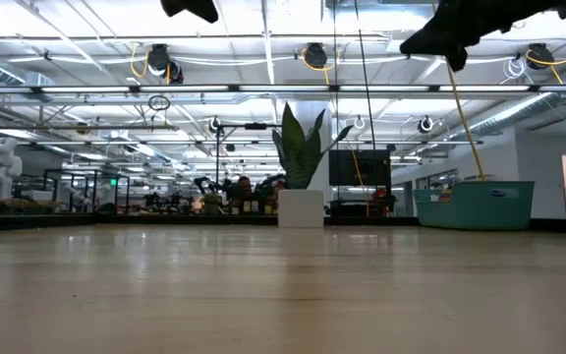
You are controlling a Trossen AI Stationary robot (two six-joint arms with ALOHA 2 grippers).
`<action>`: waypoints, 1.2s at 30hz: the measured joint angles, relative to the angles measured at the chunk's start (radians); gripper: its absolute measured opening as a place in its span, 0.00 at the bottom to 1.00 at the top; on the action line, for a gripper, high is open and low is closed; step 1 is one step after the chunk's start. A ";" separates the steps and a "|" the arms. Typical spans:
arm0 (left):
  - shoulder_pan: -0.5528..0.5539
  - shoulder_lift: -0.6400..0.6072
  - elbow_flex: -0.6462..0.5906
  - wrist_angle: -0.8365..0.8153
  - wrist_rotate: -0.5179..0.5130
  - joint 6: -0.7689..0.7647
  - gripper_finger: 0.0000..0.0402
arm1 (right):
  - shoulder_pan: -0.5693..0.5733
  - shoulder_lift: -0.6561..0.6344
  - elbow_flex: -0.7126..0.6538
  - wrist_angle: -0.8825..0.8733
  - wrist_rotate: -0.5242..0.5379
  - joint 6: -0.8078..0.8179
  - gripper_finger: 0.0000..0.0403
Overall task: Nest measuring cups in basket
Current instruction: Return to Home Position
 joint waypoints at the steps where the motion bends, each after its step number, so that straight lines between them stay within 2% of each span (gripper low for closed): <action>1: 0.007 0.000 0.000 0.000 -0.005 -0.017 0.02 | 0.000 0.000 0.000 -0.003 -0.004 -0.025 0.02; 7: 0.025 0.000 -0.001 0.004 -0.041 -0.051 0.01 | 0.000 0.004 -0.025 0.027 -0.101 -0.184 0.00; 11: 0.060 -0.008 -0.061 0.062 -0.053 0.000 0.01 | 0.000 0.003 -0.061 0.087 -0.221 -0.199 0.00; 14: 0.094 -0.032 -0.116 0.130 -0.013 0.043 0.01 | 0.000 0.003 -0.103 0.149 -0.283 -0.158 0.00; 17: 0.106 -0.069 -0.170 0.188 -0.003 0.093 0.01 | 0.011 -0.003 -0.141 0.209 -0.279 -0.134 0.00; 22: 0.122 -0.150 -0.282 0.290 0.011 0.151 0.01 | 0.031 -0.020 -0.207 0.297 -0.275 -0.212 0.00; 29: 0.135 -0.298 -0.497 0.470 0.076 0.155 0.01 | 0.052 -0.061 -0.260 0.276 -0.215 -0.275 0.00; 36: 0.144 -0.359 -0.605 0.554 0.084 0.116 0.01 | 0.091 -0.147 -0.330 0.280 -0.146 -0.313 0.00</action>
